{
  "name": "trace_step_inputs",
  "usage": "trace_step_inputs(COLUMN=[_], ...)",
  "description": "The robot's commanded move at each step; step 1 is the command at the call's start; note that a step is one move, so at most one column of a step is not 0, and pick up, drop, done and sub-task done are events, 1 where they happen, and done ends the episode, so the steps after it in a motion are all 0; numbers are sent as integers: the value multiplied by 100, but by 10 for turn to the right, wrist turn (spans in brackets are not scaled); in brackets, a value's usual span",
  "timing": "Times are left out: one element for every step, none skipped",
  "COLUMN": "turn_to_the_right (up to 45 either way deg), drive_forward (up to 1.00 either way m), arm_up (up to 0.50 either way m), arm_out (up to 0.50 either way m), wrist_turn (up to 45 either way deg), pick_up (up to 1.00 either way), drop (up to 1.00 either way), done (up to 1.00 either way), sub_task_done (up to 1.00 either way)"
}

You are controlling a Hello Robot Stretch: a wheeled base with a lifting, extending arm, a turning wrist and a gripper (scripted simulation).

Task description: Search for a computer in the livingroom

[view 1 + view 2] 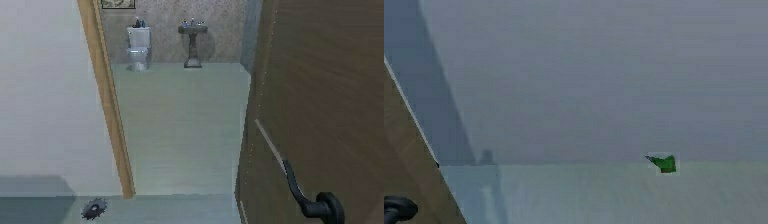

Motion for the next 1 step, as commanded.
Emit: trace_step_inputs(turn_to_the_right=[0], drive_forward=[15], arm_up=[0], arm_out=[0], wrist_turn=[0], pick_up=[0], drop=[0], done=[0], sub_task_done=[0])
